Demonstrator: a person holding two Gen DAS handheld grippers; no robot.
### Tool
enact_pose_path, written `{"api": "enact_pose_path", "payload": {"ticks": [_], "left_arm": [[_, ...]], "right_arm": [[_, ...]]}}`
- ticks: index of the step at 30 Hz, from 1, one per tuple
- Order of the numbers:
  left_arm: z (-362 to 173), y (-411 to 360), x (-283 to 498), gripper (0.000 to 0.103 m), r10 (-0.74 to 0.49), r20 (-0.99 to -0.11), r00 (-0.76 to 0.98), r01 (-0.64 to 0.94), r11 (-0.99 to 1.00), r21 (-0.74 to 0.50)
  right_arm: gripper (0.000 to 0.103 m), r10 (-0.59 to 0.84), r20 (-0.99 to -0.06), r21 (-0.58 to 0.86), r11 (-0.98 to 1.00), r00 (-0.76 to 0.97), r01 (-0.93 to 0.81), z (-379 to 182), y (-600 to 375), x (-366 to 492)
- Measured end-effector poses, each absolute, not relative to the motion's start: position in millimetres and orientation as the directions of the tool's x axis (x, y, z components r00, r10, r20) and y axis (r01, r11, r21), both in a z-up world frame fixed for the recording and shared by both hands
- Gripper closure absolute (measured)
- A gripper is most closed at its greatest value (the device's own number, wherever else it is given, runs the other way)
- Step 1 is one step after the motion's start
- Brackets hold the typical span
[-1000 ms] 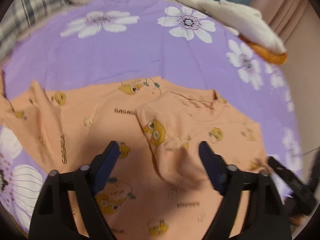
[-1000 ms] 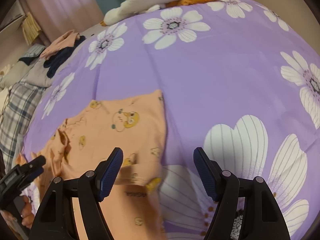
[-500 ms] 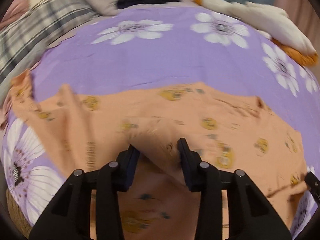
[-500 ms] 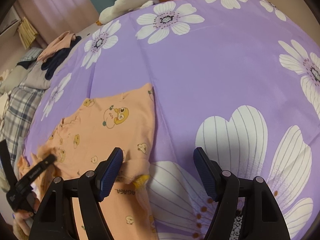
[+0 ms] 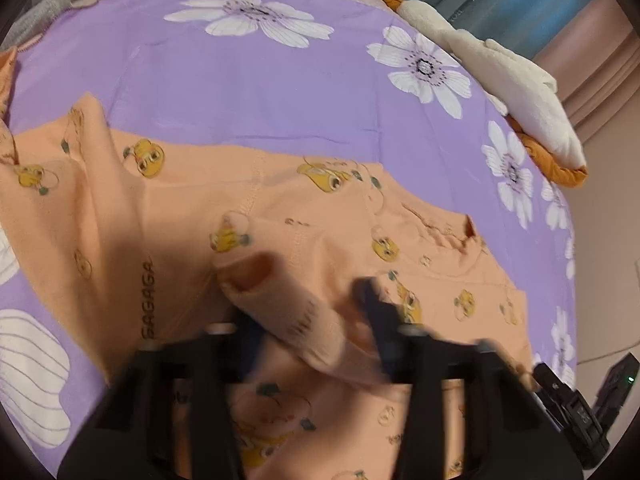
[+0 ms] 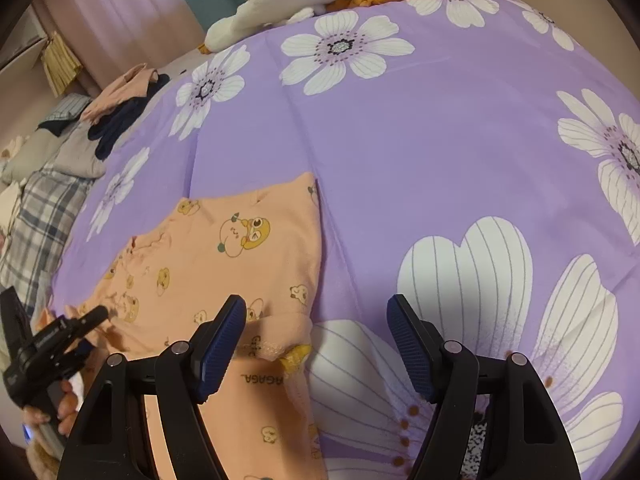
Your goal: Fold small clothes
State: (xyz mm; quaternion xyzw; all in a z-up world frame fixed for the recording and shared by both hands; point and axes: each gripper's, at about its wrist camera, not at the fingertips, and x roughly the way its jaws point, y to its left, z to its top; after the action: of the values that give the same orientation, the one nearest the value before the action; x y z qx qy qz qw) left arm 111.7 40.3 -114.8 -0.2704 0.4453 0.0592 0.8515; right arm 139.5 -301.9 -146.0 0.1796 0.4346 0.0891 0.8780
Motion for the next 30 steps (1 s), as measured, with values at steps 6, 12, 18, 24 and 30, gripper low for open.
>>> {"api": "enact_pose_path", "payload": {"ticks": [6,12,18,24,30], "left_arm": [[-90.1,49.8,108.7,0.090,-0.058,-0.752,0.656,-0.366,0.847,-0.385],[-69.1,63.0,99.3,0.091,-0.001,-0.700,0.714,-0.341,0.873,-0.349],[-97.6,83.2,99.9,0.087,-0.022,-0.747,0.665,-0.362,0.865,-0.348],[-109.0,100.2,90.5,0.076,-0.062,-0.761,0.646,-0.372,0.845,-0.385],[-103.0,118.5,74.5,0.069,-0.088,-0.749,0.657,-0.390,0.810,-0.438]], "right_arm": [[0.031,0.311,-0.732,0.398,0.917,0.607,0.009,-146.3,-305.5,139.8],[0.031,0.340,-0.721,0.418,0.908,0.604,-0.012,-145.8,-301.8,139.0],[0.031,0.381,-0.727,0.428,0.902,0.571,-0.058,-153.3,-284.4,146.1],[0.054,0.371,-0.732,0.387,0.917,0.572,-0.100,-157.5,-268.3,148.1],[0.074,0.328,-0.745,0.332,0.938,0.580,-0.103,-158.6,-262.9,147.0]]}}
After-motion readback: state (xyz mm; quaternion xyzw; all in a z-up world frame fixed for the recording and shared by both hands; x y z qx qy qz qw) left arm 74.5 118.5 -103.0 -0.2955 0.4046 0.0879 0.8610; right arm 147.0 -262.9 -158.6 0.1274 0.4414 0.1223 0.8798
